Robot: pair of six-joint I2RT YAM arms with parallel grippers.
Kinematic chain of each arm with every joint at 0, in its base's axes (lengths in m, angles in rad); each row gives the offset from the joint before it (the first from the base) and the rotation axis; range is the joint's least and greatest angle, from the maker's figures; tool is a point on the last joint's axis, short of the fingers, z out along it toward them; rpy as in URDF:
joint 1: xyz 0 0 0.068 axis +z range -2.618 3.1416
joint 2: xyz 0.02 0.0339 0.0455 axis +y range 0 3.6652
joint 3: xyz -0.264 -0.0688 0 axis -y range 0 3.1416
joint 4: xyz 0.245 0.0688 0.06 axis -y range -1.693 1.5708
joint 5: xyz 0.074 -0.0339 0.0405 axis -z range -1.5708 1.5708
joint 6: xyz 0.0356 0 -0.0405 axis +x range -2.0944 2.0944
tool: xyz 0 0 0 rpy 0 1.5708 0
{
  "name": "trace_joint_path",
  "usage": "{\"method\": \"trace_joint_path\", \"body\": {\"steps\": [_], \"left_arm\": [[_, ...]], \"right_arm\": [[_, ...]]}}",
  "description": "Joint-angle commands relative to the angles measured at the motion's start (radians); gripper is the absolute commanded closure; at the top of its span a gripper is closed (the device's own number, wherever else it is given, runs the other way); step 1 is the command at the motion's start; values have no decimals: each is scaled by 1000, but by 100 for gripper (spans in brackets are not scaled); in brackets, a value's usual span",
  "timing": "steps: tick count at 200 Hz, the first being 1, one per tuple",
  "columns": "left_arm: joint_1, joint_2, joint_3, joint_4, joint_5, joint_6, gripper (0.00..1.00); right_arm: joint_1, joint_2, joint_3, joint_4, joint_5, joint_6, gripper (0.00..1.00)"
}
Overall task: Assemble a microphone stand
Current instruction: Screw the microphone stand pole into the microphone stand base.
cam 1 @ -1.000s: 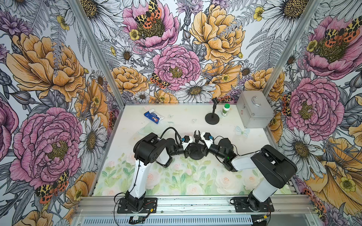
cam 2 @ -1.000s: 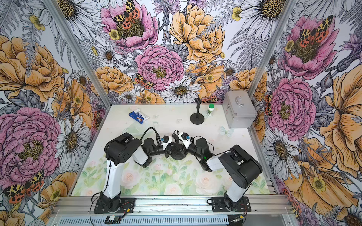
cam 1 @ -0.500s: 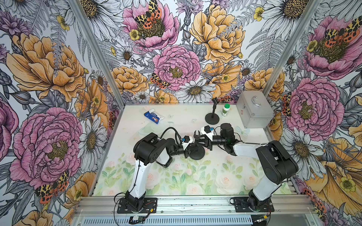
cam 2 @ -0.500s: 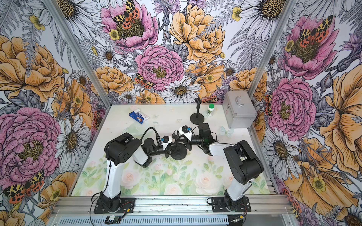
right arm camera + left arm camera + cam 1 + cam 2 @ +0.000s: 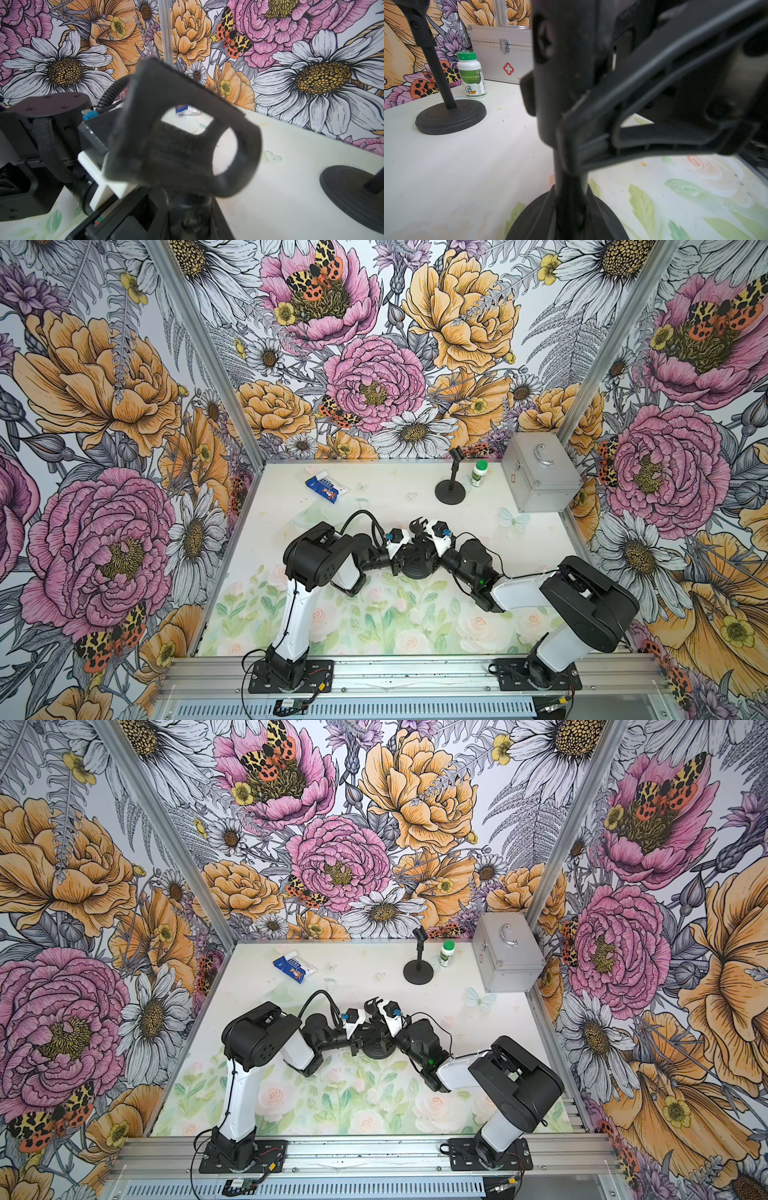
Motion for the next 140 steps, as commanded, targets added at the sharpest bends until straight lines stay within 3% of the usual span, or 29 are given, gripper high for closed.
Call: {"method": "trace_joint_path", "body": {"steps": [1, 31, 55, 94, 140], "left_arm": [[-3, 26, -3, 8, 6, -8, 84], [-2, 25, -3, 8, 8, -8, 86], [-4, 24, -5, 8, 9, -6, 86], [-4, 27, -2, 8, 9, -6, 84], [-3, 27, -4, 8, 8, -6, 83]], "right_arm": [[-79, -20, 27, -131, -325, -167, 67], [-227, -16, 193, -511, -817, -346, 63], [-319, 18, 312, -786, -1029, -534, 62], [-332, 115, 485, -1036, -1075, -679, 61], [-320, 205, 577, -1039, -1101, -655, 64]]}}
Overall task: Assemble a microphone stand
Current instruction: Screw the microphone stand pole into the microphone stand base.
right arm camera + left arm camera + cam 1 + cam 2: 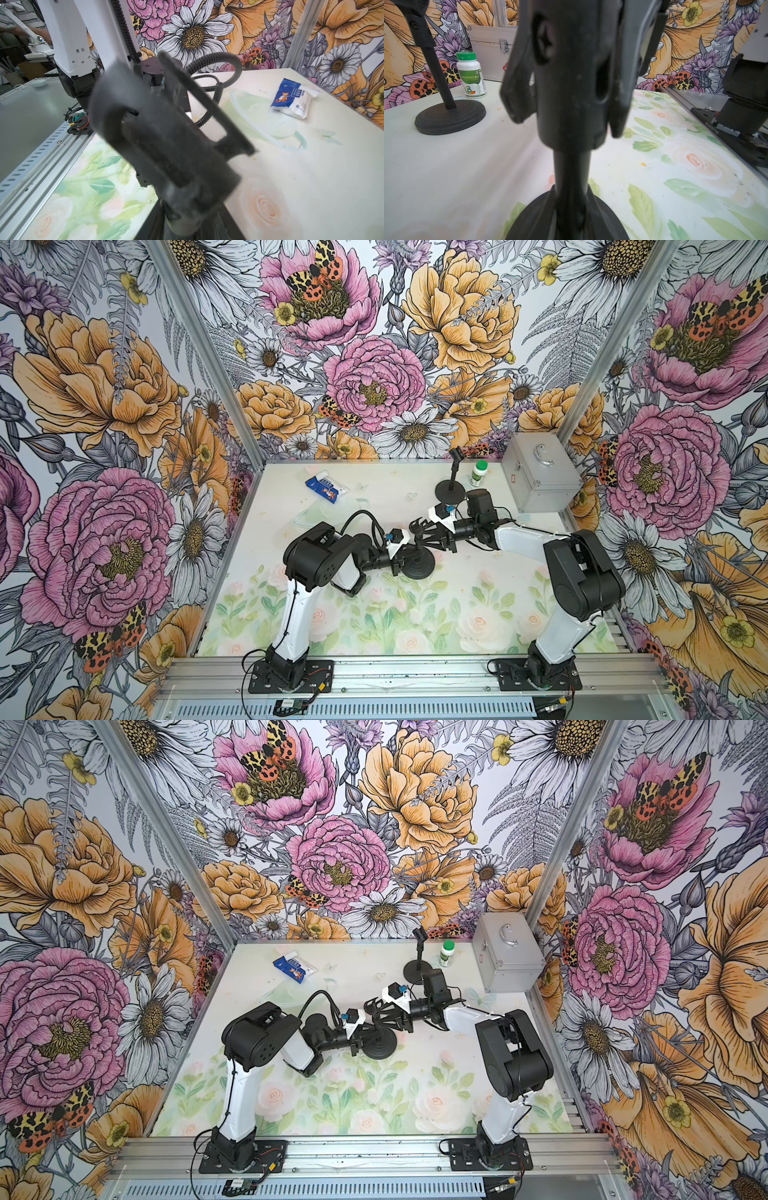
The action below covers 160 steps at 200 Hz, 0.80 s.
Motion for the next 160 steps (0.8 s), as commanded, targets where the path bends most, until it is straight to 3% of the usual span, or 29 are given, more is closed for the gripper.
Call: {"method": "trace_joint_path", "body": {"steps": [1, 64, 93, 104, 117, 139, 160], "left_arm": [[-2, 27, -4, 8, 7, -5, 83], [-2, 27, -3, 8, 8, -6, 81], [-3, 27, -3, 9, 8, -6, 81], [-3, 26, -2, 9, 10, -7, 81], [-1, 27, -2, 9, 8, -8, 80], [-2, 27, -1, 9, 8, -8, 79], [-3, 27, 0, 8, 8, -8, 79]], "right_arm": [[14, 23, 46, -77, -60, -34, 64], [29, 28, 63, -76, -71, 16, 76], [34, 0, 31, -62, 28, 29, 100], [50, -27, -2, -19, 124, 76, 100], [84, -73, -96, 172, 320, 222, 100], [127, -138, -331, 616, 760, 558, 100], [202, -149, -507, 900, 1126, 735, 100]]}}
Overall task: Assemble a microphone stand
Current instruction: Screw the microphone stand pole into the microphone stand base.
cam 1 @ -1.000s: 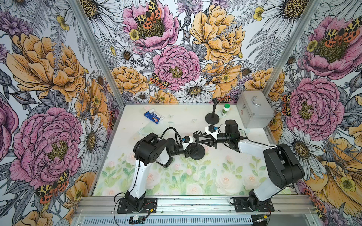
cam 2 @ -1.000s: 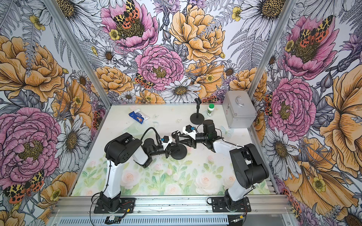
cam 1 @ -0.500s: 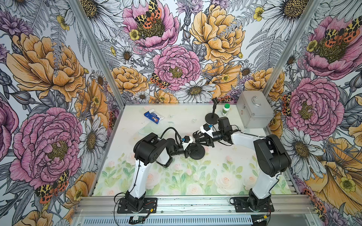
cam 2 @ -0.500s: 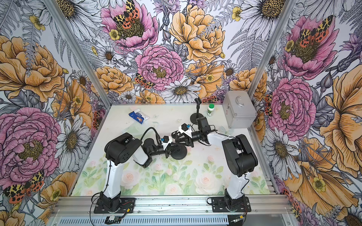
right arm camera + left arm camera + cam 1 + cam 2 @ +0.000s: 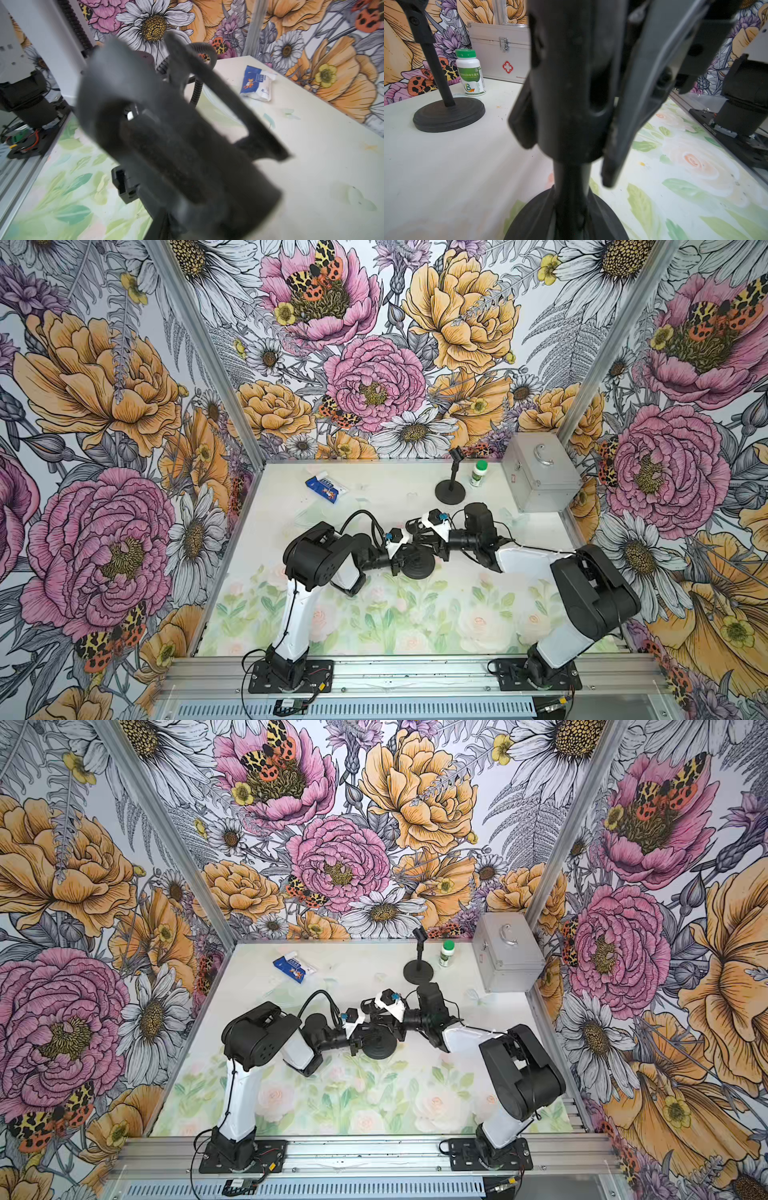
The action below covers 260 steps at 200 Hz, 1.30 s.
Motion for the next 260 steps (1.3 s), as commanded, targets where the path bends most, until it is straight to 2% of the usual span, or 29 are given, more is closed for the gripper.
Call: {"method": "trace_joint_path", "body": {"steps": [1, 11, 24, 36, 53, 60, 74, 86, 108, 128, 175, 199, 211, 226, 242, 260], "left_arm": [[-4, 25, 0, 8, 0, 6, 79], [-4, 26, 0, 8, 0, 6, 79], [-4, 26, 0, 8, 0, 5, 79], [-4, 26, -1, 8, -1, 6, 79], [-4, 25, 1, 9, 0, 4, 81], [-6, 26, 1, 8, 1, 4, 82], [-6, 26, 0, 7, 4, 8, 82], [-7, 25, -1, 8, 4, 10, 83], [-8, 23, -1, 8, 7, 11, 84], [-7, 24, 0, 9, 8, 12, 85], [-8, 24, -2, 8, 11, 14, 85], [-7, 25, -2, 7, 12, 16, 85], [-6, 26, -2, 8, 12, 15, 85], [-6, 26, -2, 7, 13, 16, 84], [-5, 23, -5, 8, 11, 15, 84], [-6, 24, -5, 8, 10, 16, 81]], "right_arm": [[69, 27, -184, 374, 644, 322, 100], [126, 26, -213, 384, 788, 348, 100], [186, 37, -225, 390, 860, 348, 100], [221, 43, -219, 392, 836, 307, 100], [226, 28, -202, 369, 714, 240, 100], [215, 19, -199, 364, 644, 207, 99], [154, -2, -192, 347, 368, 121, 81], [93, -8, -164, 299, 186, 93, 71], [-14, 38, -25, 62, -273, 16, 68], [-28, 96, 116, -249, -379, -122, 68], [-69, 185, 272, -354, -510, -185, 68], [-84, 191, 320, -414, -531, -212, 70], [-86, 188, 327, -430, -529, -222, 73], [-87, 183, 316, -436, -522, -242, 86], [-83, 172, 286, -433, -477, -258, 100], [-55, 140, 219, -340, -310, -186, 100]]}}
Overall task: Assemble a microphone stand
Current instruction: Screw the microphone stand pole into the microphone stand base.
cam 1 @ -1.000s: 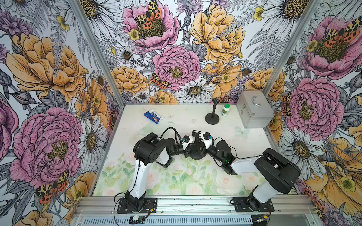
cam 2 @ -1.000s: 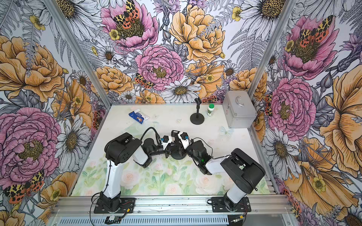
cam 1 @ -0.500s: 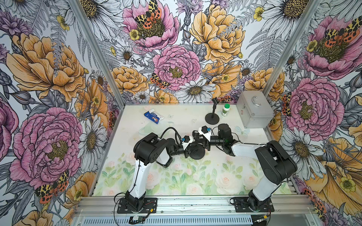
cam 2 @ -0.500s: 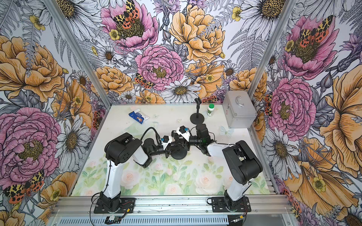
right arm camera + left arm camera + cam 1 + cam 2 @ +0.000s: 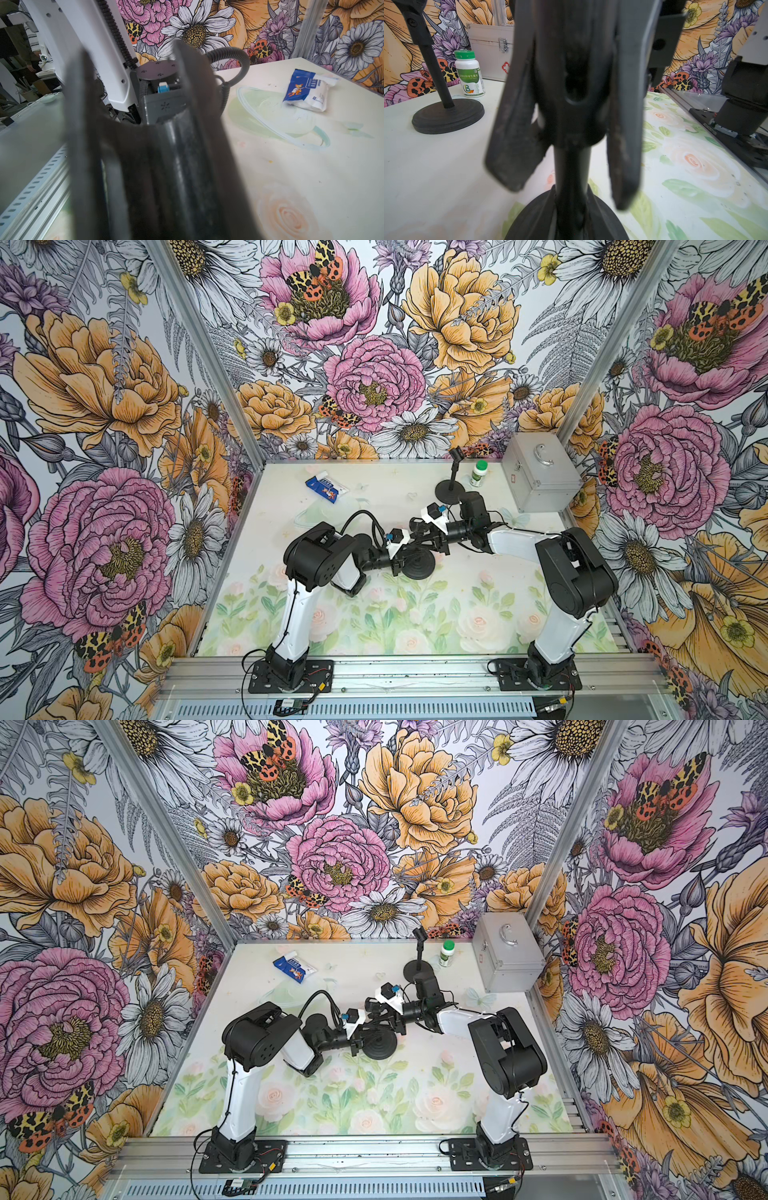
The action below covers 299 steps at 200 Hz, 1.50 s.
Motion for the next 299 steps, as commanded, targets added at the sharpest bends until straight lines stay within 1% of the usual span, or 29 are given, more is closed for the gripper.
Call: {"method": "trace_joint_path", "body": {"steps": [1, 6, 16, 24, 32, 42, 57, 63, 69, 76, 85, 102, 114, 120, 130, 140, 149, 158, 165, 178, 222, 241, 254, 262, 269, 275, 280, 288, 299], "left_arm": [[-4, 24, -4, 8, 14, 13, 81], [-4, 24, -4, 8, 13, 12, 81], [-4, 26, -2, 7, 12, 11, 80], [-4, 26, -2, 8, 11, 9, 79], [-3, 26, -2, 8, 10, 9, 79], [-5, 26, -2, 8, 11, 9, 79], [-5, 26, -2, 8, 10, 9, 79], [-6, 25, -2, 8, 9, 10, 79], [-6, 24, -2, 7, 9, 9, 79], [-3, 24, -2, 8, 10, 9, 79], [-4, 24, -2, 7, 9, 9, 80], [-5, 23, -2, 7, 11, 8, 82], [-7, 25, -1, 7, 12, 9, 83], [-7, 24, 0, 7, 12, 11, 83], [-7, 24, -2, 8, 12, 11, 83], [-8, 23, -2, 8, 12, 11, 83], [-6, 24, -2, 8, 13, 12, 83], [-7, 23, -2, 7, 13, 12, 84], [-7, 23, -2, 7, 13, 12, 83], [-7, 22, -2, 8, 12, 12, 84], [-7, 22, -4, 8, 10, 12, 84], [-7, 24, -4, 7, 9, 12, 84], [-7, 22, -4, 8, 8, 13, 83], [-7, 22, -5, 7, 7, 12, 83], [-7, 23, -5, 7, 4, 15, 83], [-8, 24, -7, 8, 1, 19, 83], [-7, 24, -7, 9, -2, 20, 83], [-10, 24, -8, 8, -4, 20, 82], [-9, 24, -8, 9, -5, 20, 81]], "right_arm": [[30, -50, -86, 67, 174, 65, 100], [39, -63, -124, 136, 237, 109, 100], [67, -92, -226, 372, 407, 236, 100], [93, -110, -311, 547, 614, 346, 100], [127, -122, -381, 669, 830, 424, 100], [188, -134, -450, 756, 1073, 482, 100], [302, -142, -501, 784, 1362, 472, 100], [347, -138, -503, 777, 1436, 451, 100], [375, -132, -502, 771, 1462, 437, 100], [393, -125, -499, 771, 1443, 420, 100], [396, -119, -493, 769, 1374, 398, 100], [380, -137, -494, 769, 1179, 300, 100], [338, -155, -496, 765, 1018, 250, 85], [302, -166, -494, 761, 906, 246, 79], [218, -178, -479, 737, 657, 253, 72], [148, -182, -439, 668, 437, 255, 71], [109, -181, -399, 576, 291, 205, 71], [94, -180, -363, 474, 207, 134, 69], [87, -178, -330, 383, 166, 82, 69], [74, -162, -277, 292, 102, 41, 69], [28, -116, -180, 289, 22, 121, 68], [17, -113, -168, 289, 49, 132, 67], [15, -114, -168, 290, 65, 132, 71], [16, -117, -179, 299, 95, 138, 77], [19, -122, -194, 321, 125, 151, 85], [20, -129, -219, 361, 172, 174, 92], [25, -135, -248, 413, 217, 201, 96], [35, -145, -305, 520, 304, 243, 100], [58, -155, -391, 680, 469, 309, 100]]}}
